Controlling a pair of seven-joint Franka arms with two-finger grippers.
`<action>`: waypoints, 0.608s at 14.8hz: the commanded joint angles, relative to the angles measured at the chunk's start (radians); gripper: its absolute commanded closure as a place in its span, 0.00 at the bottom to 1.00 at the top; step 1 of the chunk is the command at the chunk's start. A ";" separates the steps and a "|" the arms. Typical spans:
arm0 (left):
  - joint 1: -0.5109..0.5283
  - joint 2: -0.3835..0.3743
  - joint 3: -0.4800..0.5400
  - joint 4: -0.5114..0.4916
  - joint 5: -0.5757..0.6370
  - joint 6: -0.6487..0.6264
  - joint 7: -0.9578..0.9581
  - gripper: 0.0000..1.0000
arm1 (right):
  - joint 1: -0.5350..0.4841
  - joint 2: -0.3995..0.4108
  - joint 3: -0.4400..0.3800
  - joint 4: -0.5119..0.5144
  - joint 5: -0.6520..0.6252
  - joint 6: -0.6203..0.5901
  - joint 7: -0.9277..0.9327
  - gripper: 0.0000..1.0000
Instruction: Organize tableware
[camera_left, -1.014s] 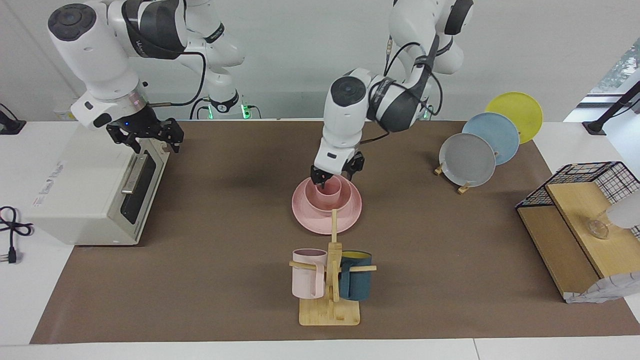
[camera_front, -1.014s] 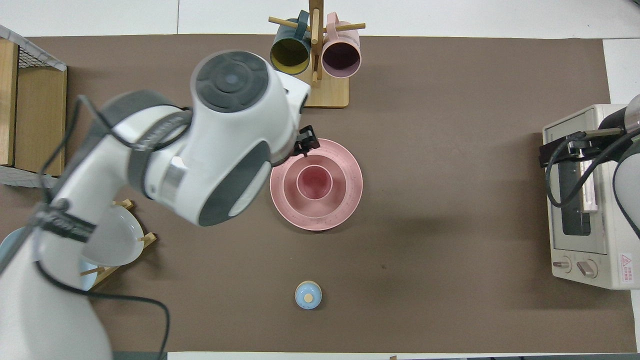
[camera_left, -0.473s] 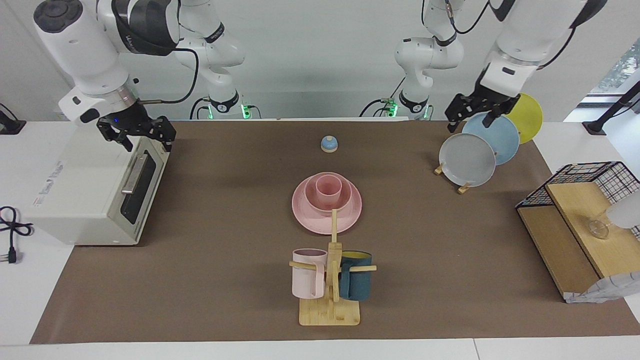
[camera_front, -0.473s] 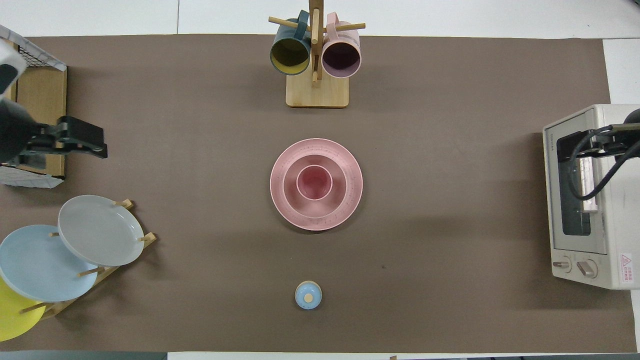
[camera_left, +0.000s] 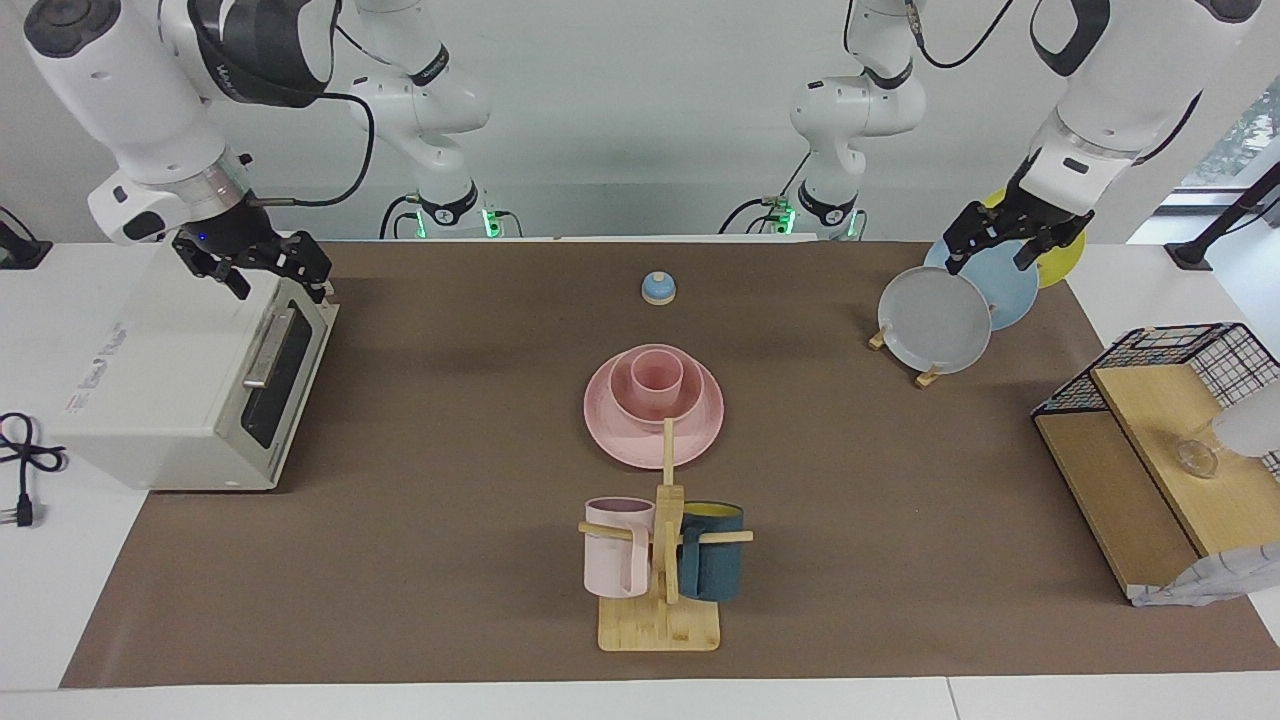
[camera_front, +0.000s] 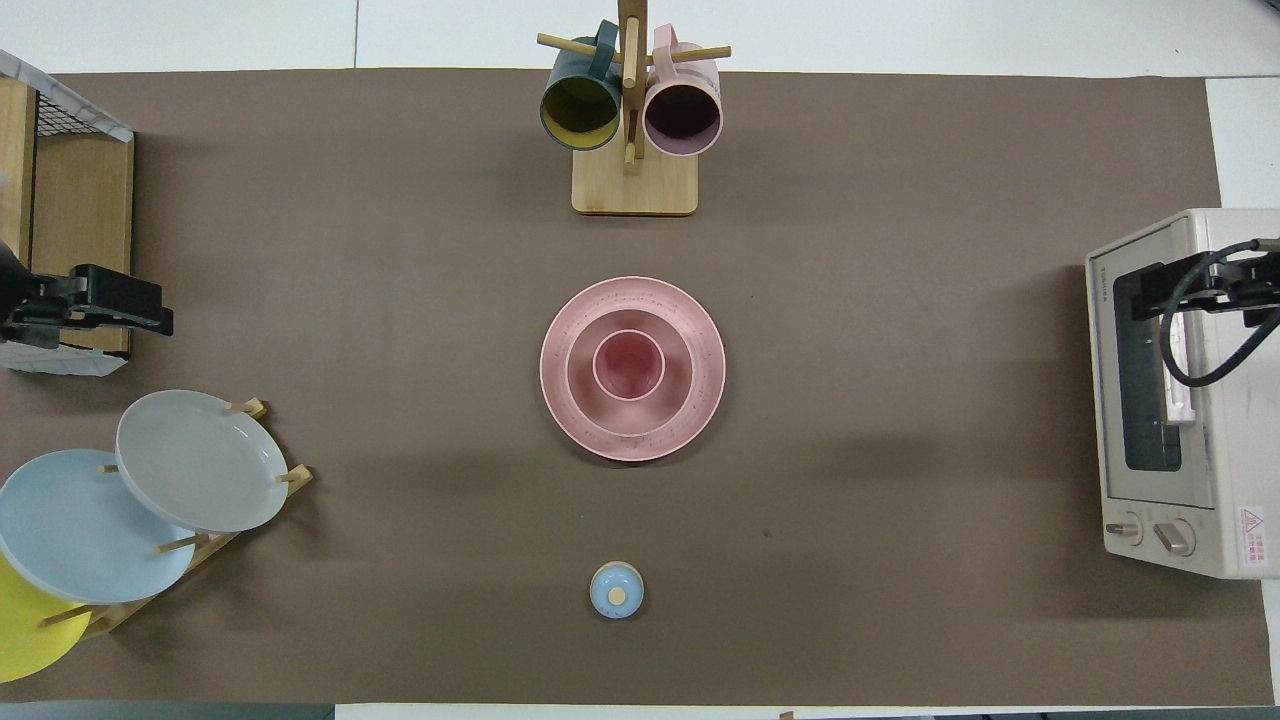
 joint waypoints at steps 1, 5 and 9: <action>0.018 -0.057 -0.009 -0.074 -0.005 0.049 0.025 0.00 | 0.003 -0.018 0.001 -0.005 0.026 -0.017 0.017 0.00; 0.004 -0.041 0.000 -0.019 0.021 -0.057 0.026 0.00 | 0.000 -0.018 0.001 -0.002 0.024 -0.011 0.011 0.00; -0.010 0.001 0.004 0.056 0.049 -0.094 0.032 0.00 | 0.004 -0.017 0.001 0.009 0.009 -0.084 0.007 0.00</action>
